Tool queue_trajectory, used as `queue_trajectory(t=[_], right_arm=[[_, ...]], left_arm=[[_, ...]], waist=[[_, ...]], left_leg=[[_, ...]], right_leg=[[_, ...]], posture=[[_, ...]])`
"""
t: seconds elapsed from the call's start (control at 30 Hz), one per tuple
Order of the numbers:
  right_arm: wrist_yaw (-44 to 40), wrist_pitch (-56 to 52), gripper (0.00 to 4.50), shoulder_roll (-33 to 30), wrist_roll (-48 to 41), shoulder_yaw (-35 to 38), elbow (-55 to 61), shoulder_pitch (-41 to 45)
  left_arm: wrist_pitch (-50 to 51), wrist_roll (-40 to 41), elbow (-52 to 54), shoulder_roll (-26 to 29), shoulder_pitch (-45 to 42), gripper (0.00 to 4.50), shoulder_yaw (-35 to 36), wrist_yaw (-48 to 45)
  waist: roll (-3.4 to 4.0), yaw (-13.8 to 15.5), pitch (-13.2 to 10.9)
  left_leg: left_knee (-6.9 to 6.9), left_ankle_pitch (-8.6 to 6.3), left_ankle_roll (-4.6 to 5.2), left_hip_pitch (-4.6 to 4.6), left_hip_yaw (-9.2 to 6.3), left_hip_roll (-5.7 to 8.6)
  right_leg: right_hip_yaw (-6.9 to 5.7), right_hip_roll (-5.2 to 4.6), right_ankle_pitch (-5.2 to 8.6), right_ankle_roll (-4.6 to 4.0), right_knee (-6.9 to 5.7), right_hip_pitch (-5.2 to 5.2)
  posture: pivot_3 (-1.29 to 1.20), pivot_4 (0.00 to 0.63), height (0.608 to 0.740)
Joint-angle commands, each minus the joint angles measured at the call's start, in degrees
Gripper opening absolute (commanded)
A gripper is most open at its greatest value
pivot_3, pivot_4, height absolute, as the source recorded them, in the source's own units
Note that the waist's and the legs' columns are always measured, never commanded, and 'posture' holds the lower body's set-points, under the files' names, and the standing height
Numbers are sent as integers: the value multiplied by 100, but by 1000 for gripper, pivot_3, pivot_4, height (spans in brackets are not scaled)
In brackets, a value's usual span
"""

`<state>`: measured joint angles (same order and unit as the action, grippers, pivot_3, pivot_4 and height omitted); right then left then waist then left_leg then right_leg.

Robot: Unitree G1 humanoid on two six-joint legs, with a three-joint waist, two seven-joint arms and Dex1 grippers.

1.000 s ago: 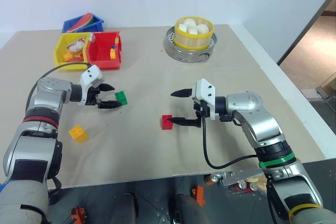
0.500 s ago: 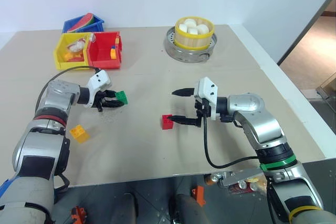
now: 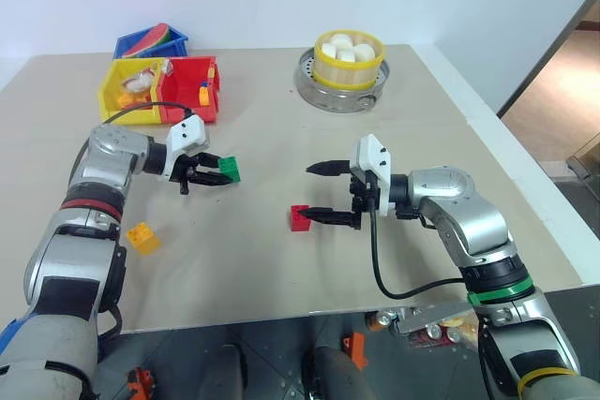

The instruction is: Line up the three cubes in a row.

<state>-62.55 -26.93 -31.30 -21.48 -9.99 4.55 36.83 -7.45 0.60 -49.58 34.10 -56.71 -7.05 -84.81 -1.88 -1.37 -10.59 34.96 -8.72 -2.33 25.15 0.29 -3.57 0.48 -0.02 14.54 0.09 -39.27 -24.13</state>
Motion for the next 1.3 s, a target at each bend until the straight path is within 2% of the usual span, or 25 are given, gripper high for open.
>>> queue_trajectory(t=[0.03,0.23,0.4,0.83,1.1,1.17,1.27,1.3], right_arm=[[17,23,4500,-131,-116,262,292,0],[48,235,4500,-154,24,187,255,-62],[58,339,4500,-99,77,153,185,-53],[55,447,4500,-51,164,132,168,-94],[62,406,4500,-105,155,179,263,-202],[65,408,4500,-112,156,188,259,-210],[71,403,4500,-114,151,190,256,-210],[72,406,4500,-119,149,191,256,-215]], left_arm=[[709,312,1729,-66,673,1322,-138,-85],[1994,181,3629,-4,1633,1322,-342,547],[2647,185,4287,89,1934,1322,-442,889],[2695,366,4489,152,2203,1322,-624,1043],[2424,218,4050,125,2035,1322,-772,1074],[2355,238,3880,123,1939,2336,-760,1024],[2448,340,3781,123,1811,3214,-710,956],[2407,347,3774,146,1736,3676,-683,958]], waist=[[0,-2,0],[0,-3,0],[0,-2,0],[0,2,0],[0,5,0],[0,5,0],[0,4,0],[0,4,0]], left_leg=[[0,0,0,-2,3,0],[31,-1,1,-3,-4,-6],[59,0,2,-6,-4,-4],[65,5,8,-5,-11,-5],[68,5,8,-6,-11,-4],[69,5,8,-6,-12,-4],[69,5,8,-6,-11,-4],[69,5,8,-5,-11,-4]], right_leg=[[4,0,0,0,-2,0],[6,11,-2,-3,-29,-1],[33,26,-4,-1,-58,0],[84,63,-7,-1,-66,3],[85,62,-7,0,-65,4],[85,63,-8,0,-65,5],[86,64,-8,0,-65,4],[86,64,-8,0,-65,4]], posture=[[0,150,740],[0,150,740],[0,150,740],[0,150,740],[0,150,740],[0,150,740],[0,150,740],[0,150,740]])
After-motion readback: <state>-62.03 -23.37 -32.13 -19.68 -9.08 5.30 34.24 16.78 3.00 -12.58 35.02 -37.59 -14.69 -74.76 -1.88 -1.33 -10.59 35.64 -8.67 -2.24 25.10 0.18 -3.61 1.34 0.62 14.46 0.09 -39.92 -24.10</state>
